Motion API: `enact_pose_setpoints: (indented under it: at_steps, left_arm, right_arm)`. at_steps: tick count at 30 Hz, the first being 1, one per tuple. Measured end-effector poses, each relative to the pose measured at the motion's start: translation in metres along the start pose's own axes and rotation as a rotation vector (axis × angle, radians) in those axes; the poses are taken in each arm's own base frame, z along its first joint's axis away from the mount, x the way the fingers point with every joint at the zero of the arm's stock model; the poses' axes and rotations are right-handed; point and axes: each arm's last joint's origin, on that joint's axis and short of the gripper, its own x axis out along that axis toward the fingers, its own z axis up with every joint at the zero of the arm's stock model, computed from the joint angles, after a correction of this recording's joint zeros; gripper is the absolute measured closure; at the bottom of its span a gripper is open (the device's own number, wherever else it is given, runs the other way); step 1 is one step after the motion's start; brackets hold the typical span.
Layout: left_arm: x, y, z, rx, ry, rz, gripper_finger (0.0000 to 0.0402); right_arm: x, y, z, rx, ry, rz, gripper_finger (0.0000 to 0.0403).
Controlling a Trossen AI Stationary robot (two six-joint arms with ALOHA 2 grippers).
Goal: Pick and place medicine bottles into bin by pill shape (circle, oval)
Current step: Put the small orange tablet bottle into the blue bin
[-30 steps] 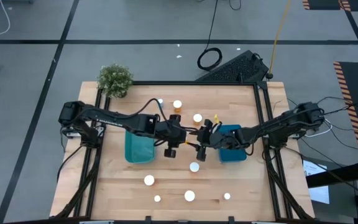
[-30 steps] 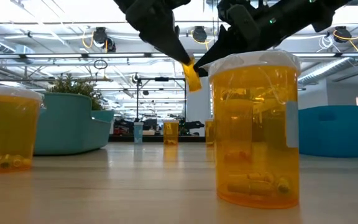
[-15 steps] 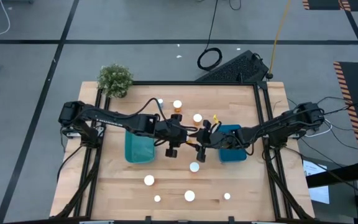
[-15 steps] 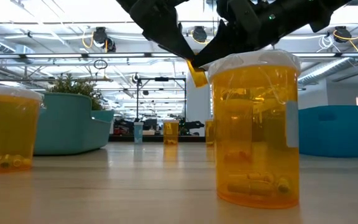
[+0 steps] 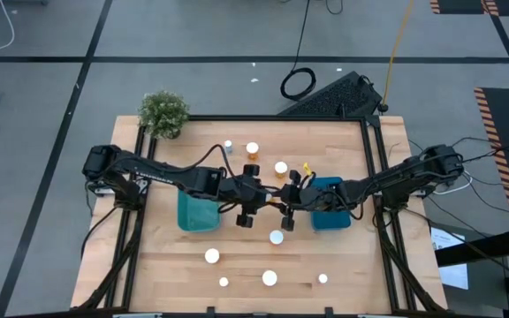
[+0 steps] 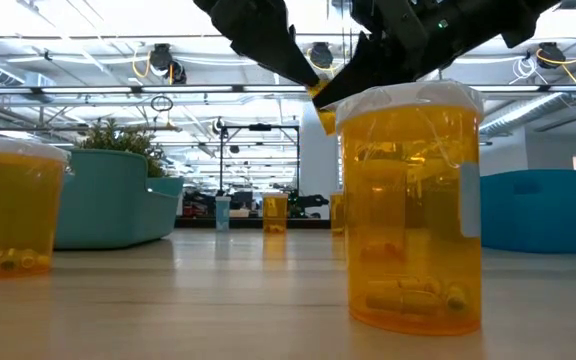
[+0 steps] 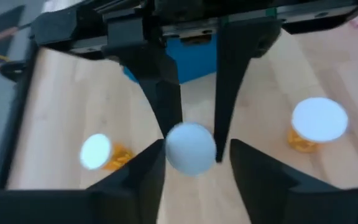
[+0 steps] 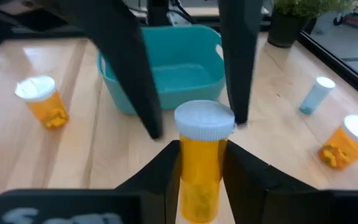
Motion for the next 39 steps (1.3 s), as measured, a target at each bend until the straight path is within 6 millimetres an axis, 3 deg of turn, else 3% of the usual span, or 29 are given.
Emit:
enact_pose_setpoints:
  at_steps: [5,9,13,22,32,39]
  left_arm:
    - [-0.013,-0.006,0.006,0.017,0.004,0.159,0.0145]
    - [-0.026,-0.005,0.011,-0.009,-0.034,0.180,0.0118]
    - [-0.029,0.002,0.010,-0.070,-0.039,0.190,0.0119]
    - [-0.013,0.016,0.008,-0.174,-0.134,0.057,0.0128]
    - [-0.007,0.006,0.016,-0.141,-0.289,-0.035,0.0128]
    - [0.000,0.005,0.022,-0.172,-0.364,-0.034,0.0128]
  right_arm:
    - [-0.016,-0.005,0.005,0.004,0.031,-0.009,0.0304]
    - [-0.031,-0.009,0.009,0.021,0.055,-0.010,0.0304]
    - [-0.046,-0.007,0.014,0.023,0.044,0.015,0.0300]
    - [-0.077,0.002,0.029,0.024,-0.067,0.072,0.0299]
    - [-0.102,0.006,0.036,-0.029,-0.131,0.101,0.0298]
    - [-0.107,0.001,0.016,-0.016,-0.259,0.058,0.0298]
